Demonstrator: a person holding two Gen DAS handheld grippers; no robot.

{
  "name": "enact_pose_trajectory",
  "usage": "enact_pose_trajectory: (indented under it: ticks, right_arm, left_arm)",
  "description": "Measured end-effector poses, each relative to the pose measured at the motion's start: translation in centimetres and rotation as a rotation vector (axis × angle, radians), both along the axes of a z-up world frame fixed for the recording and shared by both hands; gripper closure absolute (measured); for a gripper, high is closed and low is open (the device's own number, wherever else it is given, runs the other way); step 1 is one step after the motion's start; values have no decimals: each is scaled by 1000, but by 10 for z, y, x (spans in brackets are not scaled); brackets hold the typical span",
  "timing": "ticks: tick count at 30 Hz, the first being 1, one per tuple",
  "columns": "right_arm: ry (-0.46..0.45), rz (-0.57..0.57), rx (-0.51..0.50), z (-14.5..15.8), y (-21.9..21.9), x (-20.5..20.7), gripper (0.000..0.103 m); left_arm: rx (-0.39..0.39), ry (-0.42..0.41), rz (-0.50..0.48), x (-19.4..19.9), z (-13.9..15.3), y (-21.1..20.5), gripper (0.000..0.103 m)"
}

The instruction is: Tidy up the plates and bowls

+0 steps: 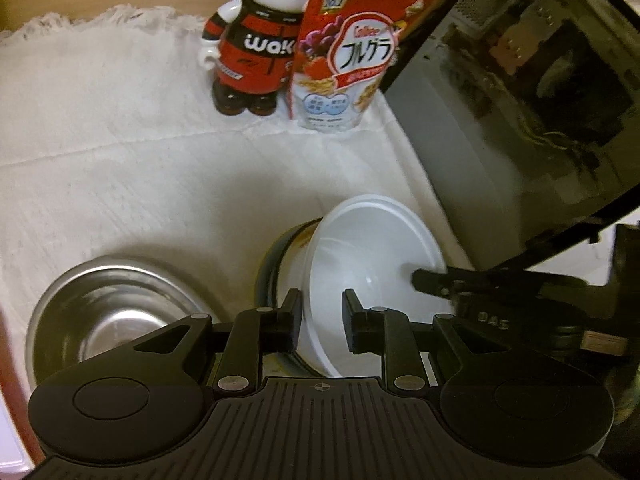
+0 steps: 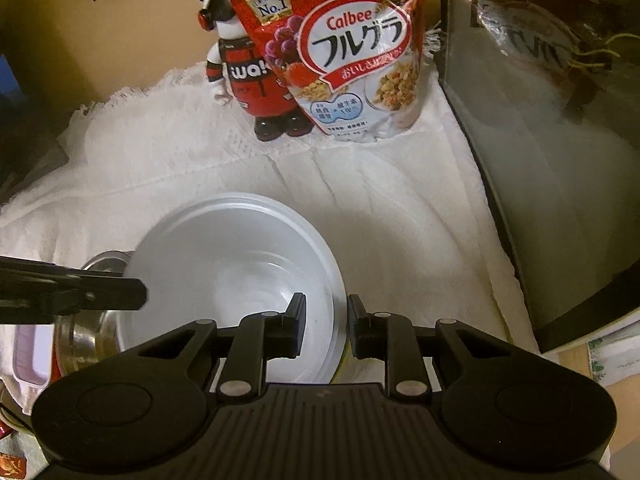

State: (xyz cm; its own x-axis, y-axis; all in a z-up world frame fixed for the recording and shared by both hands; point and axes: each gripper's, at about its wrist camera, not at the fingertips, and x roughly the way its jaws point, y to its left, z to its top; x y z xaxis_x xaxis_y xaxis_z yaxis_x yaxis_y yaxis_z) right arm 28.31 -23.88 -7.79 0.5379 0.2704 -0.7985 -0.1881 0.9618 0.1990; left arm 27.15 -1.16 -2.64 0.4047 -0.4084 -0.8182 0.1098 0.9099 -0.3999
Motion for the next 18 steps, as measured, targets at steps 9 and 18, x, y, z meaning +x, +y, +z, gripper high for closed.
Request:
enact_pose_trajectory:
  ticks: [9,18]
  right_arm:
    - [-30,-5,-31,7,3,-3,81]
    - [-90,-28,-43,26,0,-10,73]
  left_arm:
    - [71,-18,-4,-3,-2,-1,80]
    - [-18,-22,14,-4,3,15,80]
